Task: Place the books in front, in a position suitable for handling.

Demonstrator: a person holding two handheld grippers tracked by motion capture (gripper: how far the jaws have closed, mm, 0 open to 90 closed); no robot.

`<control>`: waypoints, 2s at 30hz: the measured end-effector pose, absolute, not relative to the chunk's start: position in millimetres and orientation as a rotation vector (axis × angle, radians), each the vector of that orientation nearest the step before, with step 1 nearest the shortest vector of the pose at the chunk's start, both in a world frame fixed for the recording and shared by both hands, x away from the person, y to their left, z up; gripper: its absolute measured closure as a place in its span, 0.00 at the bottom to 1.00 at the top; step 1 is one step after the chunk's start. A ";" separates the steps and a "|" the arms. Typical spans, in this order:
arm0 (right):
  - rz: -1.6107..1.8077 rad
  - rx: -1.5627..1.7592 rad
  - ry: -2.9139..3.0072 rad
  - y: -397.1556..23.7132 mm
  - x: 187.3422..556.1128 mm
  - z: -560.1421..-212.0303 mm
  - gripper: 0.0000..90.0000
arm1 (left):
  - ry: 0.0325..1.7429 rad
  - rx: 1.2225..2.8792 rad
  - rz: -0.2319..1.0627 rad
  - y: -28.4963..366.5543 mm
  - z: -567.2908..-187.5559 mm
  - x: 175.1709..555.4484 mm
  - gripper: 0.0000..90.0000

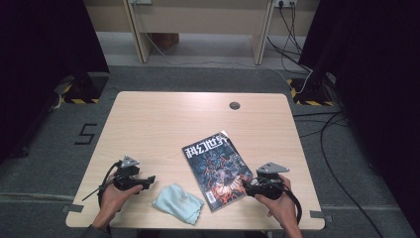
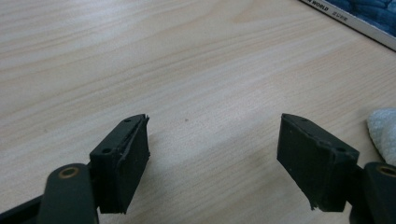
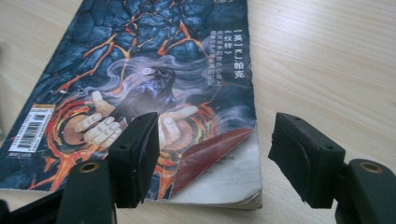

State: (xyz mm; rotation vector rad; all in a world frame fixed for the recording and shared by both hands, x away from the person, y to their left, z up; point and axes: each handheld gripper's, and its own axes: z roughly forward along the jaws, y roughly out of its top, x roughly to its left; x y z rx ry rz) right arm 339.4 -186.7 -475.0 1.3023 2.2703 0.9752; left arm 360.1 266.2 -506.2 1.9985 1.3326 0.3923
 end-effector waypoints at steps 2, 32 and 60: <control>0.959 1.304 2.264 -187.0 342.3 -476.8 0.37 | 1.333 1.983 0.391 263.9 -505.2 363.0 0.28; 0.800 1.278 2.392 -174.2 332.3 -488.1 0.36 | 1.051 2.179 0.119 134.8 -491.3 391.5 0.46; 0.859 1.196 2.437 -160.3 327.0 -484.5 0.27 | 1.038 2.204 0.131 117.7 -499.6 408.4 0.44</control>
